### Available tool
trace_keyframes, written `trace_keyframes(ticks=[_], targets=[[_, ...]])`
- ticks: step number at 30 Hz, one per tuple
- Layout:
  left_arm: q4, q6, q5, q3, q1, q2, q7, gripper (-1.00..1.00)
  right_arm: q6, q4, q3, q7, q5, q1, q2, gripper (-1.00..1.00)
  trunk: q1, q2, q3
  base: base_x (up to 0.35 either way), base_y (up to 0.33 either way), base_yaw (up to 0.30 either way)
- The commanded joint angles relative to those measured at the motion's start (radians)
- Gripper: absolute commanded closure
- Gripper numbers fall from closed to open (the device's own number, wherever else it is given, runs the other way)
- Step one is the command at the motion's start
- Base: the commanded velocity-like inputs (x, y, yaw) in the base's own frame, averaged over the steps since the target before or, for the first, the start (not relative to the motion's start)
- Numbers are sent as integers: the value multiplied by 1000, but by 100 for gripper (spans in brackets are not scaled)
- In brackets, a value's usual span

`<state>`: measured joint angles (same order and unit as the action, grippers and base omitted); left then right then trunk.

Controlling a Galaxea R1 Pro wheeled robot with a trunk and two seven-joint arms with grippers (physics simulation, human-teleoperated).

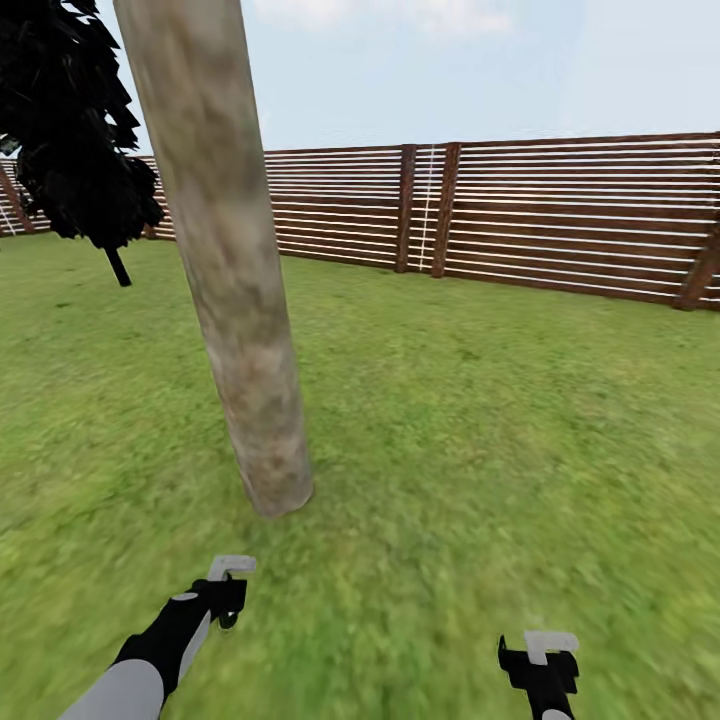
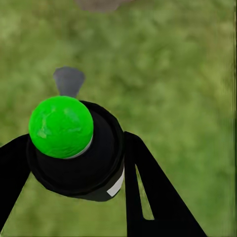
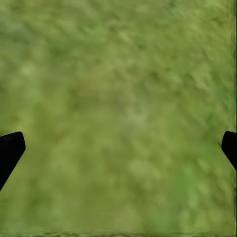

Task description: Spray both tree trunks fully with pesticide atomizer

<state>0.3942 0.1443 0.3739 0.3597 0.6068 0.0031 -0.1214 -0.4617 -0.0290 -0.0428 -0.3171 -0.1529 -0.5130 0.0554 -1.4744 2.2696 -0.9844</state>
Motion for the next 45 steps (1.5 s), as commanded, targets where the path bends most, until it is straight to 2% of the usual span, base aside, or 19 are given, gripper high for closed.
trace_keyframes(ticks=[1, 6, 9, 12, 13, 15, 17, 18, 20, 22, 24, 25, 27, 29, 30, 33, 34, 38, 45], targets=[[28, 9, 8, 8, 3, -2, -10, 100, -2, 1, -5, -5, -10, -1, 0, -100, 0, 0, -1, -71, 8, -233], [200, 168, 7, -1, 9, -32, -21, 100, -2, 1, -5, -5, -10, -1, -1, -100, 0, 0, -1, -15, 2, -50], [299, 293, 6, -65, 33, -79, -24, 100, -1, 2, -5, -4, -11, -1, 0, -100, 0, 0, -1, -1, 0, -3], [317, 346, 5, -72, 49, -54, -26, 100, 0, 3, -5, -5, -11, -1, 1, -100, 0, 0, -1, 0, 0, 0], [319, 354, 2, -71, 53, 5, -29, 100, 0, 2, -5, -5, -11, -1, 1, -100, 0, 0, -1, 0, 0, 0], [320, 357, -8, -75, 54, 26, -52, 100, 0, 1, -5, -5, -11, -1, 1, -100, 0, 0, -1, 0, 0, 0], [321, 359, -13, -82, 59, -8, -68, 100, 0, 1, -5, -5, -11, -1, 1, -100, 0, 0, -1, 0, 0, 0], [321, 360, -13, -84, 74, -57, -73, 100, 0, 1, -5, -5, -11, -1, 1, -100, 0, 0, -1, 0, 0, 0], [320, 368, -13, -85, 96, -73, -76, 100, 0, 1, -5, -5, -11, -1, 1, -100, 0, 0, -1, 0, 0, 0], [320, 395, -12, -84, 121, -58, -77, 100, 0, 1, -5, -5, -11, -1, 1, -100, 0, 0, -1, 0, 0, 0], [321, 416, -15, -84, 142, 25, -101, 100, 0, 1, -5, -5, -11, -1, 1, -100, 0, 0, -1, 0, 0, 0], [321, 419, -14, -85, 144, 36, -130, 100, 0, 1, -5, -5, -11, -1, 1, -100, 0, 0, -1, 0, 0, 0], [322, 422, -12, -93, 146, 29, -180, 100, 0, 1, -5, -5, -11, -1, 1, -100, 0, 0, -1, 0, 0, 0], [336, 493, -11, -172, 156, -20, -210, 100, 0, 1, -5, -5, -11, -1, 1, -100, 0, 0, -1, 0, 0, 0], [351, 537, -10, -189, 169, -11, -214, 100, 0, 1, -5, -5, -11, -1, 1, -100, 0, 0, -1, 0, 0, 0], [357, 564, -13, -195, 190, 135, -272, 100, 0, 1, -5, -5, -11, -1, 1, -100, 0, 0, -1, 0, 0, 0], [358, 569, -12, -197, 190, 143, -302, 100, 0, 1, -5, -5, -11, -1, 1, -100, 0, 0, -1, 0, 0, 0], [372, 594, -6, -223, 213, 58, -336, 100, 0, 1, -5, -5, -11, -1, 1, -100, 0, 0, -1, 0, 0, 0], [441, 669, -5, -226, 238, 97, -340, 100, 0, 1, -5, -5, -11, 2, 1, -100, 0, 0, -1, -121, 44, 0]])
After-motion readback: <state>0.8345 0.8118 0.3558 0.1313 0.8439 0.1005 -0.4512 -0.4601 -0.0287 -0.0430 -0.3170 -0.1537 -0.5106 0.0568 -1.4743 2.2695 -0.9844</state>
